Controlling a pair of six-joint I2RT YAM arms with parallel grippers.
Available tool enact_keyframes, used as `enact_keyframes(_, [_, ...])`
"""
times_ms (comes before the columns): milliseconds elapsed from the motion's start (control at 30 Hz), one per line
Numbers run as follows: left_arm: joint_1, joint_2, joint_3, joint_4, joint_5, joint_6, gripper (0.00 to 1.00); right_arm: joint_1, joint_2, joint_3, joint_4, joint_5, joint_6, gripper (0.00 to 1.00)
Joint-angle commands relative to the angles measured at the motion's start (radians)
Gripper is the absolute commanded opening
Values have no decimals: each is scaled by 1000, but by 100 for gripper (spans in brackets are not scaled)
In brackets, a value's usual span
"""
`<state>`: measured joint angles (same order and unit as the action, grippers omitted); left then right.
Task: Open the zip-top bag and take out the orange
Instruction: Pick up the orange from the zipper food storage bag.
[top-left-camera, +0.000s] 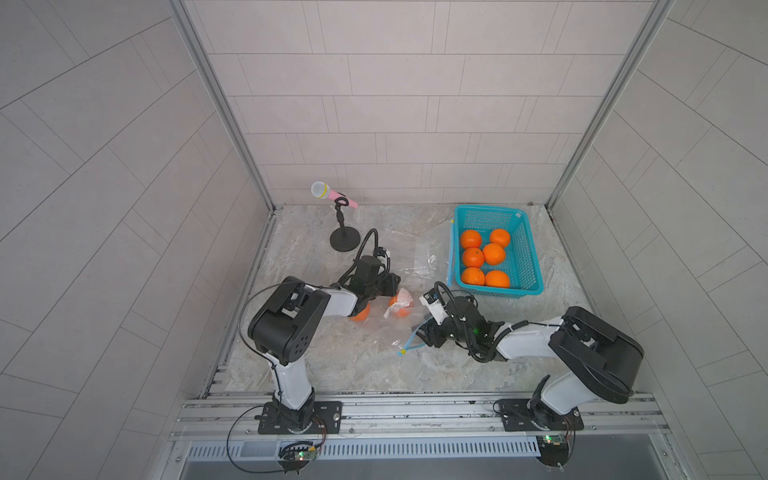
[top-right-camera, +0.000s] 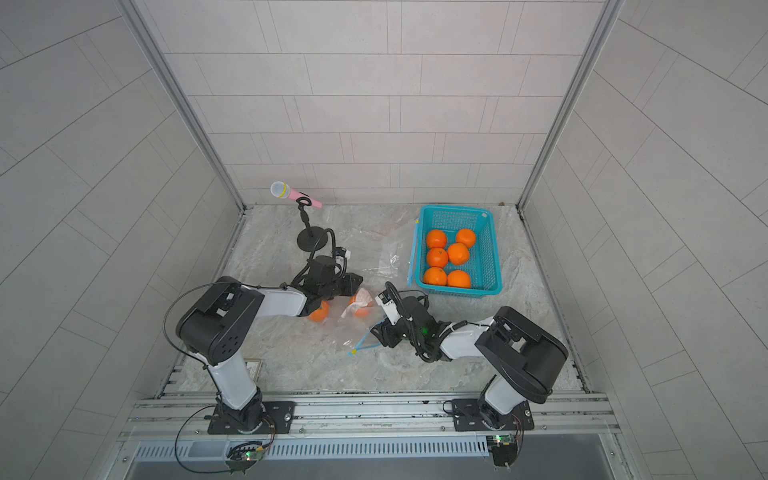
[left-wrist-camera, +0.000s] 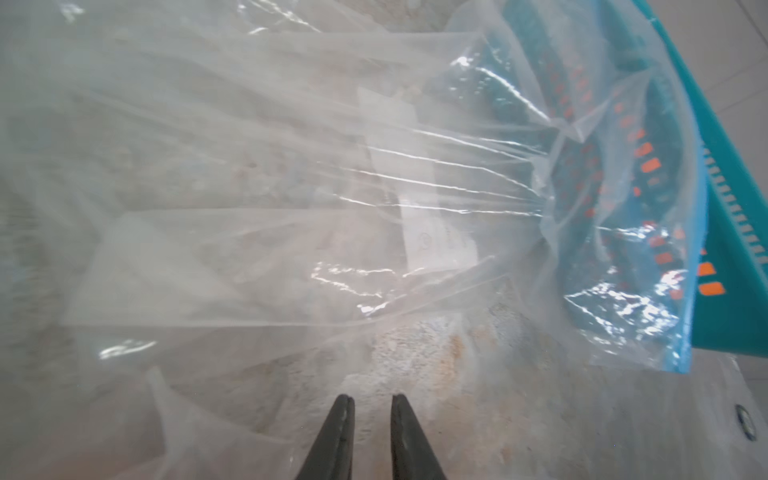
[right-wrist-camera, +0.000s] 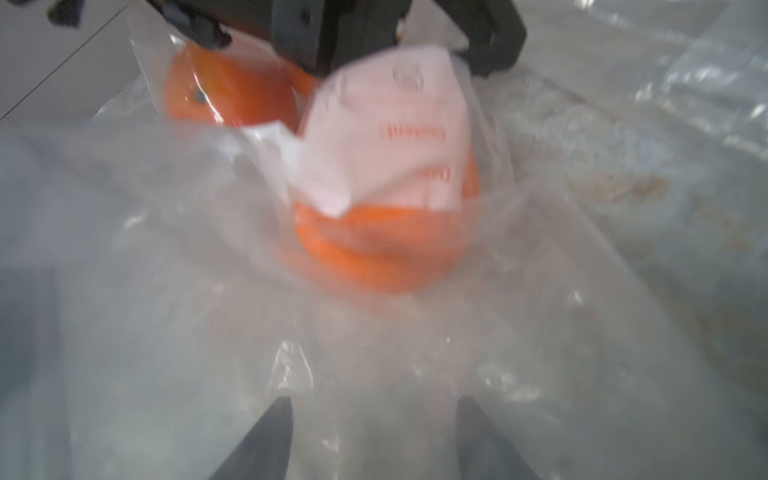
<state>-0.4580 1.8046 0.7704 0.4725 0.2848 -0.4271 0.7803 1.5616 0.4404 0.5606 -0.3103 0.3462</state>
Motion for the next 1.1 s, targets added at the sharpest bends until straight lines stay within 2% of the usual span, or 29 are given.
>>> enact_keyframes(0, [18, 15, -39, -185, -69, 22, 22, 13, 29, -23, -17, 2, 18, 63])
enact_keyframes(100, [-7, 0, -54, -161, -27, 21, 22, 16, 52, -70, 144, -1, 33, 65])
enact_keyframes(267, [-44, 21, -60, -171, -15, 15, 19, 26, 24, 0, 110, -24, -1, 69])
enact_keyframes(433, [-46, 6, -79, -170, -16, 4, 14, 28, 97, 94, 123, -1, -48, 69])
enact_keyframes(567, [-50, -12, -78, -187, -9, 7, 13, 28, 137, 143, 105, 42, -48, 86])
enact_keyframes(667, [-62, -21, -72, -198, -14, 11, 13, 28, 191, 179, 78, 72, -82, 90])
enact_keyframes(733, [-66, -25, -76, -189, -4, 1, 13, 15, 244, 242, 87, 36, -79, 91])
enact_keyframes(867, [-79, -24, -81, -138, 58, -30, 11, 10, 330, 320, 120, -46, -51, 91])
enact_keyframes(900, [-86, -22, -78, -144, 60, -31, 11, 11, 332, 327, 136, -62, -43, 89])
enact_keyframes(967, [-89, -24, -78, -143, 51, -38, 11, 16, 304, 341, 75, -69, -44, 78])
enact_keyframes(1000, [-89, -28, -77, -152, 34, -36, 11, 18, 278, 326, 46, -60, -46, 73])
enact_keyframes(1067, [-80, -38, -57, -220, -41, -12, 9, 19, 192, 230, 50, -37, -16, 70])
